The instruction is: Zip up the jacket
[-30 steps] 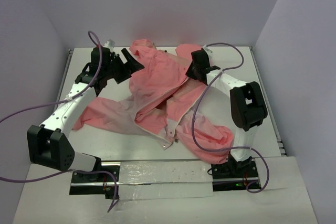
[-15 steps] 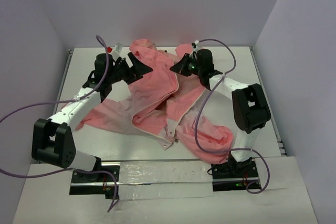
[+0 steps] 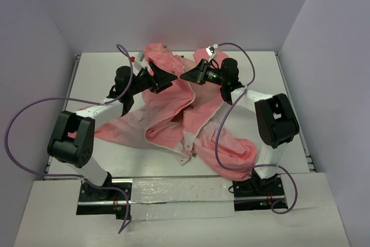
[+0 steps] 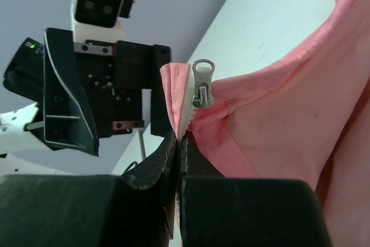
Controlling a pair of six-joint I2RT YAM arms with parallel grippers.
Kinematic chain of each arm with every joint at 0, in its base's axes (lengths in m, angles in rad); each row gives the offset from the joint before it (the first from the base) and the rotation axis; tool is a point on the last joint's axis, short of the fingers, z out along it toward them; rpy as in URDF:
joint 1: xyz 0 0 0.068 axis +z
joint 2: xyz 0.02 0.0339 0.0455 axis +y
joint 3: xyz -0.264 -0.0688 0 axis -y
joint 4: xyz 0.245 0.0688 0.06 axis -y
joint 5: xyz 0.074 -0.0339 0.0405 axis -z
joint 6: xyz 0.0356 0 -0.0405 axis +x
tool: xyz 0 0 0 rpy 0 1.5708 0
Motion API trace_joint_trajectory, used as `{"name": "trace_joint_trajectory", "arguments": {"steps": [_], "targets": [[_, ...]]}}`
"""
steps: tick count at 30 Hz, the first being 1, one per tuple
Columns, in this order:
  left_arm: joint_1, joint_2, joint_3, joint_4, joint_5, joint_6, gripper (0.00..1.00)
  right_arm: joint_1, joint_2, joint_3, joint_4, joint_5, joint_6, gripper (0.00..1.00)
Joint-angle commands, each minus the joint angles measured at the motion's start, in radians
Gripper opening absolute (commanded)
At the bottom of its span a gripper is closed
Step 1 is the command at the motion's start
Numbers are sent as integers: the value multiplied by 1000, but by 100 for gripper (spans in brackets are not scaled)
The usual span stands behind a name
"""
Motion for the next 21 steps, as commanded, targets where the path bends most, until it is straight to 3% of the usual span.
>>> {"name": "trace_joint_trajectory", "arguments": {"steps": [1,9,14,21], "targets": [[-37,22,-15,223,-39,-74,83,-2,-42,0,84,-59,24,0],[-68,78,60,171,-104,-61,82,-2,-63,-6,15,-69,-27,0],[-80,69,150,-66,-196,62,78,-1,-84,-26,6,-90,-53,0],[-81,66,186,-137,-237,83,65,10,-73,-16,3,-108,-55,0]]}}
